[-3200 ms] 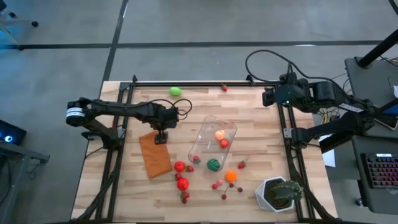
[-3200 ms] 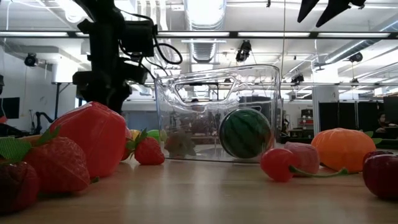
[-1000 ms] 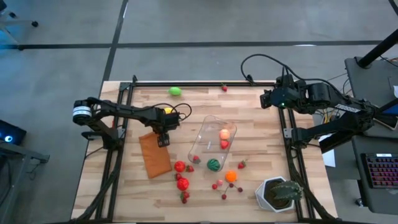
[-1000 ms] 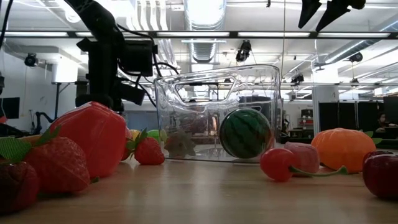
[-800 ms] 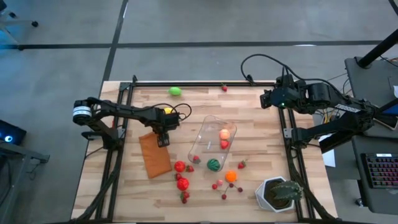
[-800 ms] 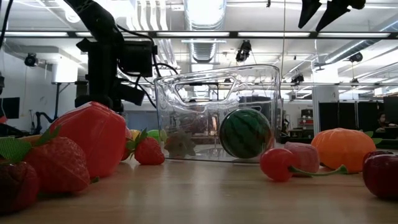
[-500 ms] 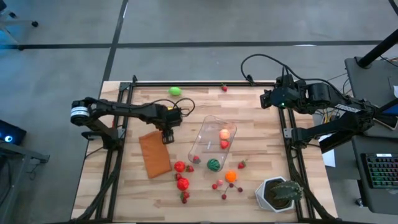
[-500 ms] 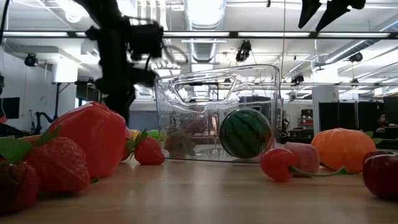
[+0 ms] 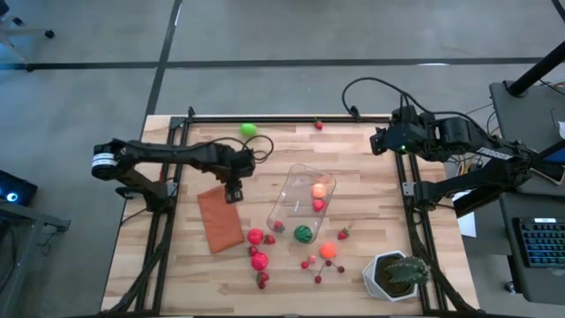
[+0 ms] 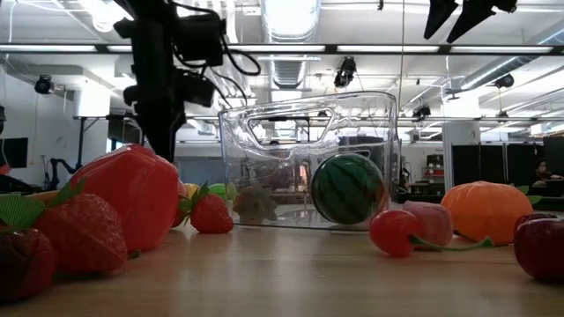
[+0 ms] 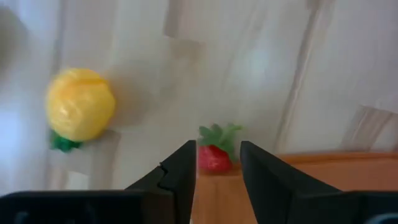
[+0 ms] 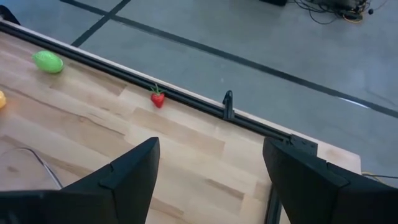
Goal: Pick and placing Produce into tupperware
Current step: Put the red strawberry into the transparent bin
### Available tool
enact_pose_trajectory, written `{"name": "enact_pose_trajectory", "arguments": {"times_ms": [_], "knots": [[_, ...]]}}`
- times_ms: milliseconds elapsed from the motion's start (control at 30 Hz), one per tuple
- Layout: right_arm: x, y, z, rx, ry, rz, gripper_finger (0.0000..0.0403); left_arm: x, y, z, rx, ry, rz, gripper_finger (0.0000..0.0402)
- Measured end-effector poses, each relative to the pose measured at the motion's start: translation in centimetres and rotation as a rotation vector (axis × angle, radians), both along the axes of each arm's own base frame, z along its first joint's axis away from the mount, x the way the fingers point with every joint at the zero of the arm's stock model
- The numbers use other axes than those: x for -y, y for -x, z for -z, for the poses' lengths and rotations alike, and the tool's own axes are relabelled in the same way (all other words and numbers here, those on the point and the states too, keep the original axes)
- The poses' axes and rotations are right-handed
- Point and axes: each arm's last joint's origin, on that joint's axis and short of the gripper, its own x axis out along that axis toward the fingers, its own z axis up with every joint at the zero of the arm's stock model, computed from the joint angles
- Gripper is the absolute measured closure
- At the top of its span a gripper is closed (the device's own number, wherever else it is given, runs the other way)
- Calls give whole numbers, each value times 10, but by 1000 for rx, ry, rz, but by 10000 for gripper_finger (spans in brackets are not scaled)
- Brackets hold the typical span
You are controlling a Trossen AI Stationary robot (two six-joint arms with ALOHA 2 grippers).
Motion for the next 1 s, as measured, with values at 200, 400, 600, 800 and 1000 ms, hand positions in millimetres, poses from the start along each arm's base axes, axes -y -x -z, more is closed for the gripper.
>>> {"name": "enact_pose_trajectory", "arguments": {"times_ms": [200,400,600,800,1000], "knots": [[0,0,1,-15,4,-10,120,9,2,10,10,-5,42,292],[0,-1,3,-32,6,-15,124,10,4,19,-20,-12,62,266],[0,-1,6,-42,6,-15,126,10,5,21,-34,-27,57,202],[0,-2,7,-62,11,-26,122,10,7,24,-45,-33,54,149],[1,-2,7,-75,38,-26,124,11,13,34,-75,-23,52,142]]}}
